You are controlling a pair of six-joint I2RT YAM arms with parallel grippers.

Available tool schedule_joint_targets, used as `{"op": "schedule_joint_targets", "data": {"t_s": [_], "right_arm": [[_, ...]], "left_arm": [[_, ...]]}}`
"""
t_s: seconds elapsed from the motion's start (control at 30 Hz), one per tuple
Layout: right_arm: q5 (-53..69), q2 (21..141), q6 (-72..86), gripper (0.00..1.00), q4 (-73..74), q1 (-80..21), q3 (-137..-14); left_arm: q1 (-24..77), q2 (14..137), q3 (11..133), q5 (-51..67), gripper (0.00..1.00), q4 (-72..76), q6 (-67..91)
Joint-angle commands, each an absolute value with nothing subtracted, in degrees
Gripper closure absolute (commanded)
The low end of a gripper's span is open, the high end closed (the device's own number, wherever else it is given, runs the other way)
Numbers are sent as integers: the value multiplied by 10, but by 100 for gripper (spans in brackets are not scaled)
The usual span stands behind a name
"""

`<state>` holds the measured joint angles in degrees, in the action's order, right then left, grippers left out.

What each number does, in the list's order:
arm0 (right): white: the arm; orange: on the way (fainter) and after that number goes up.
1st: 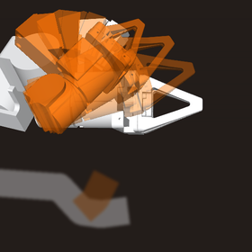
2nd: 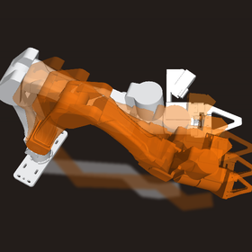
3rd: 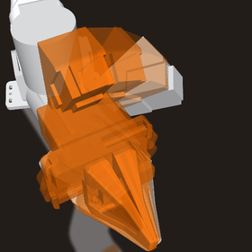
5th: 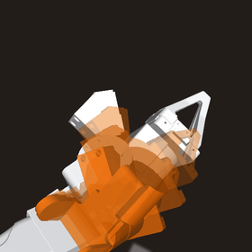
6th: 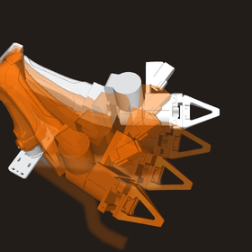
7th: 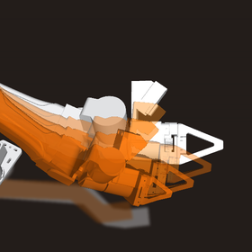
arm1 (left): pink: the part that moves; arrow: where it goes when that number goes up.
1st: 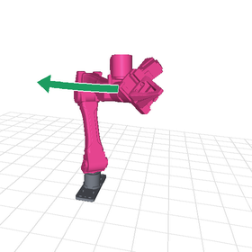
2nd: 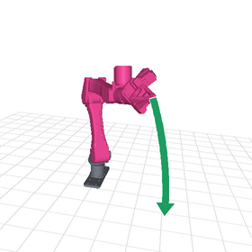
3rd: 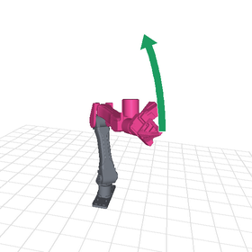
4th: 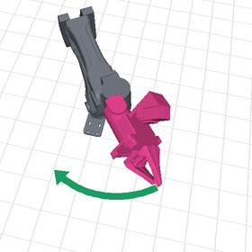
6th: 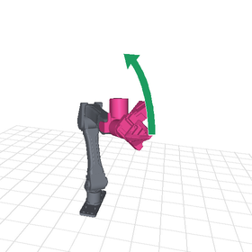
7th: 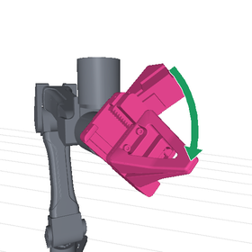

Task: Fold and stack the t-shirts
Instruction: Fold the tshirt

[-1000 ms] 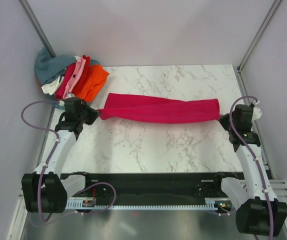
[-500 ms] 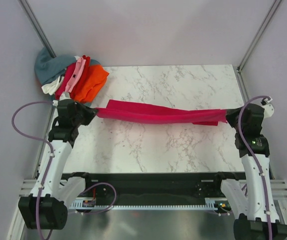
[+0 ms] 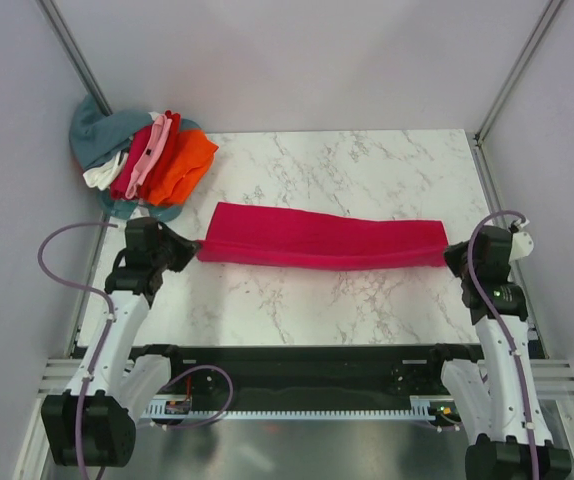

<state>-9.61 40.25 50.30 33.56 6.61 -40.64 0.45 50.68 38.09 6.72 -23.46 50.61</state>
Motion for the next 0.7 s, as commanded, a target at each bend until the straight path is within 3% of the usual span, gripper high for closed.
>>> {"op": "schedule_joint_targets", "data": {"t_s": [0.0, 0.2, 0.37, 0.47, 0.57, 0.6, 0.67], "right_arm": [[-120, 381, 528, 100, 340, 69, -350], [-117, 422, 539, 100, 257, 69, -278], [-110, 530, 562, 100, 157, 69, -311], [-98, 633, 567, 100, 133, 69, -423], [-37, 748, 542, 100, 152, 70, -615], [-32, 762, 538, 100, 177, 70, -720], [-24, 774, 523, 100, 183, 74, -803]], "left_arm": [[1, 502, 326, 78, 98, -206, 489], [1, 572, 287, 94, 98, -121, 504], [1, 681, 358, 94, 98, -70, 519], [1, 759, 467, 98, 98, -74, 526], [-33, 812, 616, 142, 98, -112, 546], [-46, 819, 688, 155, 98, -119, 550], [-53, 823, 756, 163, 98, -143, 555]]}}
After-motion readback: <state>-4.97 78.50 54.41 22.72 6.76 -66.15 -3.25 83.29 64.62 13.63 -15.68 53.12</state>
